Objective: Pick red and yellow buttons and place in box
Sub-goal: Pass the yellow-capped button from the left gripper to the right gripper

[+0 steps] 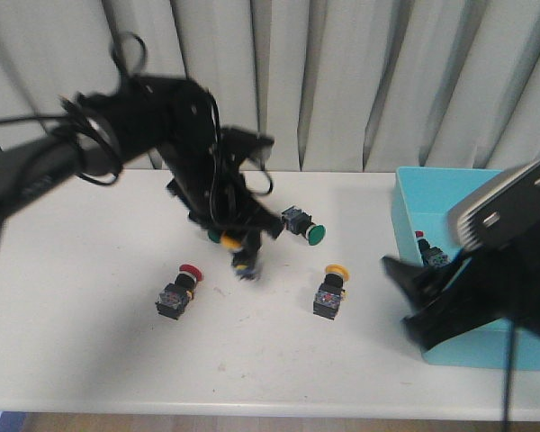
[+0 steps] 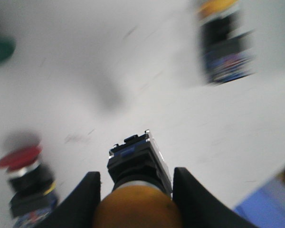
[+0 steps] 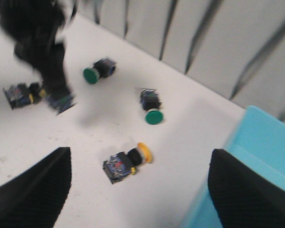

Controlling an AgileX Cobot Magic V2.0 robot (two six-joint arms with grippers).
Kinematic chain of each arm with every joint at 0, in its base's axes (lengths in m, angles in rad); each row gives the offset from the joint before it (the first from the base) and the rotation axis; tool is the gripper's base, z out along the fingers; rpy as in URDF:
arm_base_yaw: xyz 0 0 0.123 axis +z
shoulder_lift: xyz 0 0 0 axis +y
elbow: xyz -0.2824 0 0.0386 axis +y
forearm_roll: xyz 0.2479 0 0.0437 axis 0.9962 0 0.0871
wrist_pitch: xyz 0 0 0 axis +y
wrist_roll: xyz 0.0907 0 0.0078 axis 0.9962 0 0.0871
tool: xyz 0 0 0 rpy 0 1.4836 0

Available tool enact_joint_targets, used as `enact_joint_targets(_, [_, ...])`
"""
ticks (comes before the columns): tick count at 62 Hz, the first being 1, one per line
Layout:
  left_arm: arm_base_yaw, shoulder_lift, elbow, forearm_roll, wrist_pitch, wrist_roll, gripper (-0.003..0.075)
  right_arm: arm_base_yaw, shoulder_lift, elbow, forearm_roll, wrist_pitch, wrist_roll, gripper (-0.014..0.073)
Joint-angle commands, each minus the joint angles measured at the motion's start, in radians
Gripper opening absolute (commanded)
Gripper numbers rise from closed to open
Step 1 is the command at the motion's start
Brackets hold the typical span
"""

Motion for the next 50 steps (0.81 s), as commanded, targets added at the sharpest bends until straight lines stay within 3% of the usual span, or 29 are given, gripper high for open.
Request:
enact_joint_targets(1, [-0.001,-0.124,-0.036,-0.143,-0.023,0.108,-0.0008,0.018,0.047,0.020,-0.004,-0.278,-0.015,0.0583])
enact_joint_targets(15, [-0.001,-0.172,-0.036,-0.321,-0.008,0.238,-0.0008,0.022,0.160,0.015,-0.005,-0.321,0.007,0.0583])
enact_joint_targets(28, [-0.004,-0.172,-0.036,-0.464,-0.024,0.360,-0.0008,0.091,0.171,0.015,-0.041,-0.331,0.007,0.0583])
enact_joint_targets(50, [-0.004,-0.172,-0.036,-0.658,0.075,0.462,-0.0008,0.117,0.171,0.015,-0.068,-0.397,0.004,0.0583])
